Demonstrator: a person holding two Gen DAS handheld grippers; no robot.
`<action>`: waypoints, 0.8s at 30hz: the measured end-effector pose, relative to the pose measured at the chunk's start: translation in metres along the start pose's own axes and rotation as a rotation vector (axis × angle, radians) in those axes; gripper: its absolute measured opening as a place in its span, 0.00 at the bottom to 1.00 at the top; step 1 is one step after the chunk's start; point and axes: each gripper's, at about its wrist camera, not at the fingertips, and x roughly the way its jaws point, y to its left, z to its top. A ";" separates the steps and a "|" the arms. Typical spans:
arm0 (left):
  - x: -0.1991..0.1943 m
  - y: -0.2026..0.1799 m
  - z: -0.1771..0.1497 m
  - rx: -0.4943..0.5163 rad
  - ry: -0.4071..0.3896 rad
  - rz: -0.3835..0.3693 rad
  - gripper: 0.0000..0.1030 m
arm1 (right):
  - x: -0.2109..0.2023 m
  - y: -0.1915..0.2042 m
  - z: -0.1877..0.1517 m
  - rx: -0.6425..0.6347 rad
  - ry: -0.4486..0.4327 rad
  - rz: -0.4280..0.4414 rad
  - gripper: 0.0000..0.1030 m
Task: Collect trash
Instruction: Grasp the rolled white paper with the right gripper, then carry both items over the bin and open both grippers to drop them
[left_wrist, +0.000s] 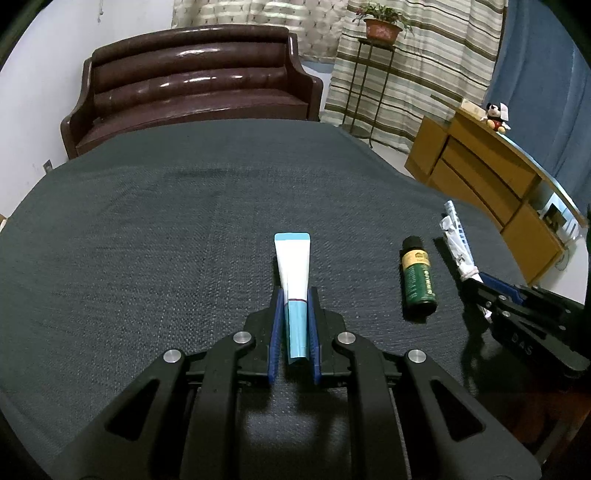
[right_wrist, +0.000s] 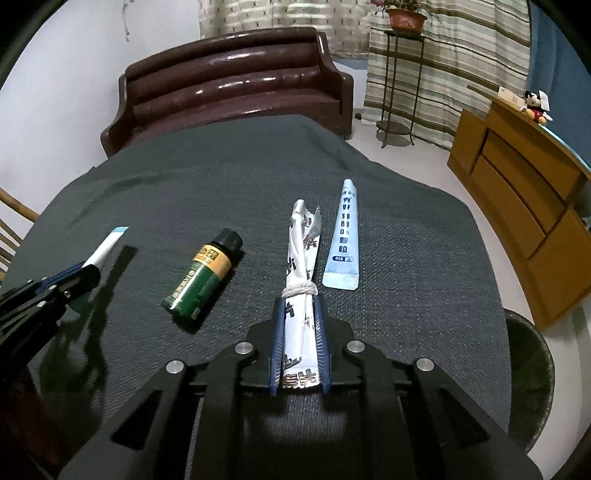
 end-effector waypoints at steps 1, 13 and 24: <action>-0.001 0.000 0.000 0.001 -0.002 -0.002 0.12 | -0.005 -0.001 -0.001 0.002 -0.012 0.001 0.16; -0.020 -0.053 -0.005 0.048 -0.025 -0.111 0.12 | -0.057 -0.051 -0.022 0.100 -0.104 -0.072 0.16; -0.022 -0.144 -0.013 0.157 -0.036 -0.230 0.12 | -0.086 -0.122 -0.055 0.223 -0.133 -0.203 0.16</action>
